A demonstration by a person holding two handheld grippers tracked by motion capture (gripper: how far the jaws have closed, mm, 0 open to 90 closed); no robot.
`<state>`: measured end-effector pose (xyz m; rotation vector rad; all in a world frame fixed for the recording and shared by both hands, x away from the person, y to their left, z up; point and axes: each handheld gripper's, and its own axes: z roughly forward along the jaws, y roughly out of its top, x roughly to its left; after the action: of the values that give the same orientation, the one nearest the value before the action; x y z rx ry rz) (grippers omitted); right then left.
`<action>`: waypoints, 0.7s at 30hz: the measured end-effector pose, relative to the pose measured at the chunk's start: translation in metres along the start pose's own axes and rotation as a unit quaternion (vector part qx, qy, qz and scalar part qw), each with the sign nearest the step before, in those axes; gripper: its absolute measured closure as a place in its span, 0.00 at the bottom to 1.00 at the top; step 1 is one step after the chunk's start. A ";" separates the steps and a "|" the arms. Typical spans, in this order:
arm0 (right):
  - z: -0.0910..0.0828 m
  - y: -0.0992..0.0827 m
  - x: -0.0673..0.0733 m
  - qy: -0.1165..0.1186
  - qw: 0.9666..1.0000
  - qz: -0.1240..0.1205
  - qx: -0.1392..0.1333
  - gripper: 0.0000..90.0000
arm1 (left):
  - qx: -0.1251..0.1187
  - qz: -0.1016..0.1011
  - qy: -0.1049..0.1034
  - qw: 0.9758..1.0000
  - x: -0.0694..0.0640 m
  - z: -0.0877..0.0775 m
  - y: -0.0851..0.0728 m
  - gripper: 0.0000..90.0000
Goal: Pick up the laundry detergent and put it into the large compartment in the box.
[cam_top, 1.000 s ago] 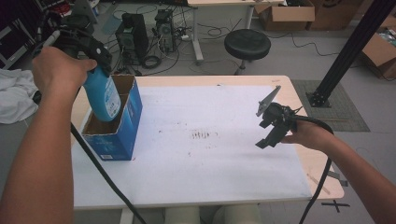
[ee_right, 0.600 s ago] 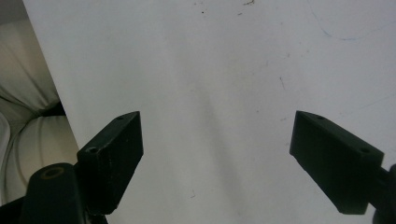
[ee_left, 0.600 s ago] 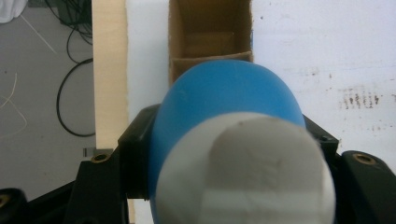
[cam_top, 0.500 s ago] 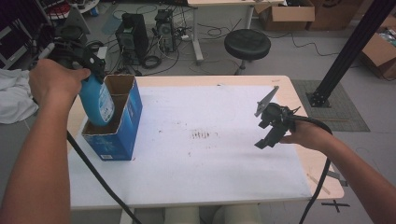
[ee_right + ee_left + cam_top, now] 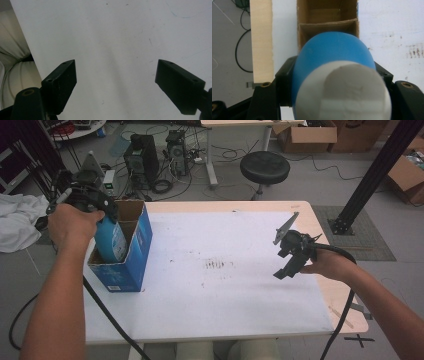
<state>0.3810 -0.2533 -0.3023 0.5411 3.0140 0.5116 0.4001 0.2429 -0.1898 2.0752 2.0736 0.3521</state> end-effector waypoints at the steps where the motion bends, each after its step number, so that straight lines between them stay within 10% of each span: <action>1: 0.000 0.000 0.000 0.000 1.000 0.003 0.001 0.19 | 0.000 0.000 0.000 1.000 0.000 0.000 0.000 0.42; 21: 0.001 -0.004 -0.003 0.001 1.000 0.013 0.005 0.19 | 0.018 0.003 -0.005 1.000 0.000 0.064 -0.011 0.42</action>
<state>0.3827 -0.2575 -0.3046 0.5800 3.0169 0.4999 0.4083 0.2453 -0.2542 2.1007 2.0832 0.3069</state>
